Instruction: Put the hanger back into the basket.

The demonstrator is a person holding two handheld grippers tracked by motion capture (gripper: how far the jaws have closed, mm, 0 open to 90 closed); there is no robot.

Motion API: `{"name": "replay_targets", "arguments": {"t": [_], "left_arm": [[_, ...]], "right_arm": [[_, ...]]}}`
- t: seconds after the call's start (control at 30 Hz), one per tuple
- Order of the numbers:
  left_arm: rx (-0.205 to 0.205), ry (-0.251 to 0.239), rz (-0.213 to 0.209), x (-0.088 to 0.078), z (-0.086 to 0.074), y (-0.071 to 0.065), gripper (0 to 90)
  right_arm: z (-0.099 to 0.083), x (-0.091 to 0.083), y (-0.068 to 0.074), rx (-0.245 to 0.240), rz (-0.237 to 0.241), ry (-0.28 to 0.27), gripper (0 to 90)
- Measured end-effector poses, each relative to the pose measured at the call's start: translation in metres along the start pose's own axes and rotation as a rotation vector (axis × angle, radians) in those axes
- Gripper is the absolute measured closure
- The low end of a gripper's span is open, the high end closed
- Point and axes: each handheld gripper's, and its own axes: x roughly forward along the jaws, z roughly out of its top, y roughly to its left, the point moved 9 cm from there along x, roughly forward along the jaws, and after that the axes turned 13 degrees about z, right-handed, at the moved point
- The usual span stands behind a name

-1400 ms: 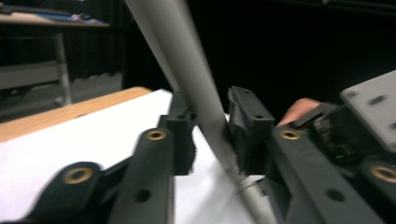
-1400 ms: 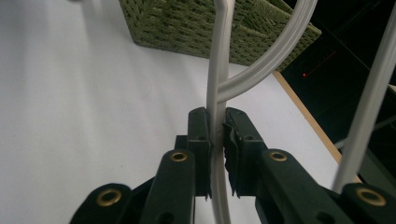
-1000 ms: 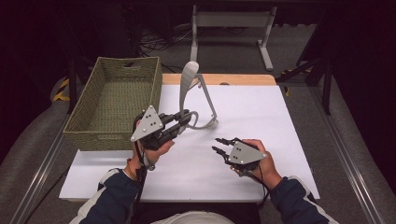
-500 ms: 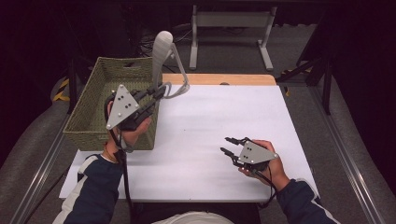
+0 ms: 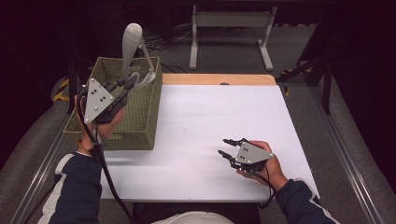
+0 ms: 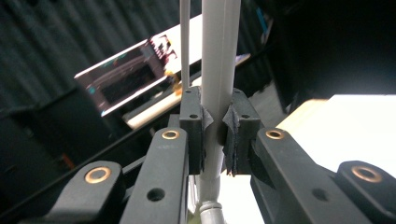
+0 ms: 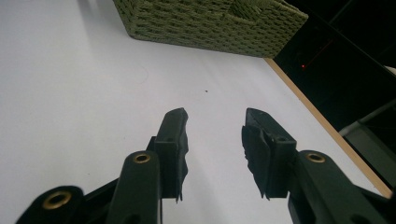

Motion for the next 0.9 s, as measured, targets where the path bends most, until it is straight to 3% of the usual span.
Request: {"name": "replay_targets", "arguments": {"t": [0.17,0.27,0.37,0.5,0.6,0.63,0.77,0.9], "left_arm": [[-0.004,0.074,0.043,0.003,-0.035,0.023,79.8],[0.028,0.107,0.073,0.004,-0.052,0.034,79.8],[0.027,0.114,0.039,0.005,-0.067,0.039,79.8],[0.066,0.151,0.053,0.013,-0.079,0.044,79.8],[0.063,0.173,0.066,0.022,-0.089,0.055,79.7],[0.068,0.206,0.064,0.028,-0.100,0.059,79.7],[0.102,0.260,0.065,0.038,-0.118,0.062,79.7],[0.101,0.304,0.057,0.043,-0.132,0.063,79.5]], "right_arm": [[-0.002,0.005,0.002,0.006,0.016,0.011,59.3],[-0.003,0.007,0.004,0.004,0.030,0.018,59.2],[-0.005,0.010,0.006,0.007,0.042,0.026,59.2],[-0.007,0.014,0.008,0.005,0.052,0.042,58.8],[-0.007,0.015,0.007,0.006,0.055,0.046,58.4],[-0.008,0.015,0.007,0.014,0.057,0.046,58.2],[-0.010,0.017,0.007,0.016,0.060,0.054,58.1],[-0.008,0.014,0.006,0.019,0.057,0.042,57.3]]}}
